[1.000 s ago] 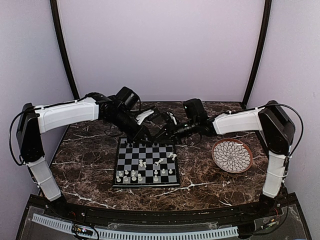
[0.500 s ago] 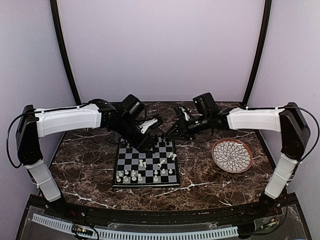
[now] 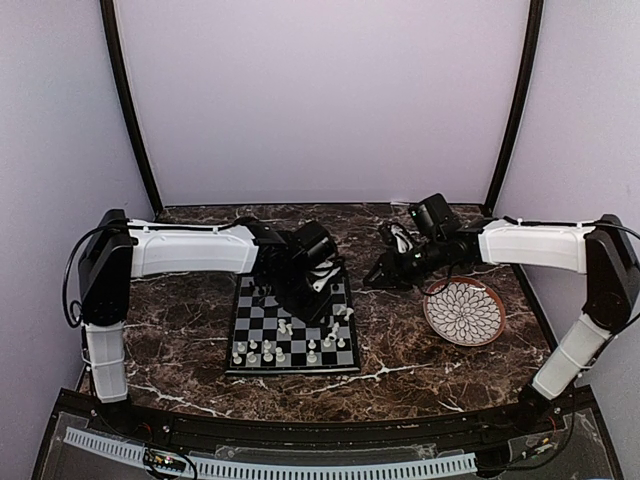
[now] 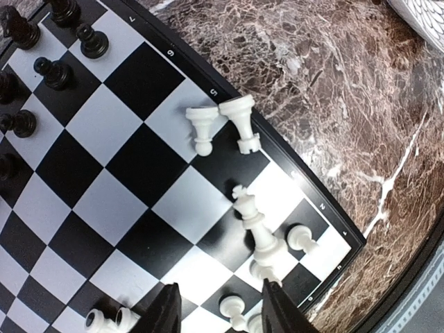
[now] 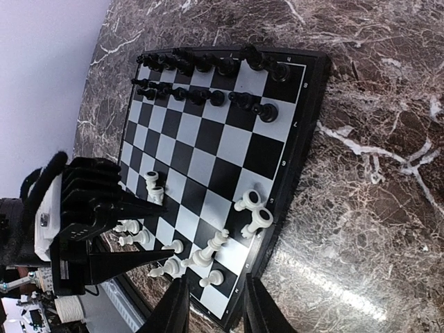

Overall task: Set up the chess pieces on the board
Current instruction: Pick up the queen from the chessboard.

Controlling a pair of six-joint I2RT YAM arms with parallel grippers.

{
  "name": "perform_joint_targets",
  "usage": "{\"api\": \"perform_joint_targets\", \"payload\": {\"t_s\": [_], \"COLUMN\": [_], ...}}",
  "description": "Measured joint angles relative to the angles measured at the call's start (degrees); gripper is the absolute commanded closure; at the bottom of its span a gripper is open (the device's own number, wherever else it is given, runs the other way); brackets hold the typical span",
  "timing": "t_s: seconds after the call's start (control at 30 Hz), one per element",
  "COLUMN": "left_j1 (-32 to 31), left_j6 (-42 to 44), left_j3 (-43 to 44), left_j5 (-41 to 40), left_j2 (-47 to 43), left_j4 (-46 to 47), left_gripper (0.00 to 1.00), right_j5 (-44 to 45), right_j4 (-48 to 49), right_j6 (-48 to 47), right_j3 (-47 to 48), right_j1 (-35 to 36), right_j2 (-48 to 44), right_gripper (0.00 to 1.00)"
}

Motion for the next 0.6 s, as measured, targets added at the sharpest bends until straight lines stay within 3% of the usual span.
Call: {"api": "perform_joint_targets", "payload": {"t_s": [0.6], "left_j1": [-0.13], "left_j6": [-7.5], "left_j3": [7.34], "left_j5": [2.23], "left_j2": [7.41], "left_j4": [-1.97], "left_gripper": [0.56], "right_j5": [0.66], "right_j4": [0.0], "right_j6": [-0.79], "right_j3": [-4.74], "right_j1": [-0.68], "right_j2": [-2.36], "right_gripper": [0.71]}}
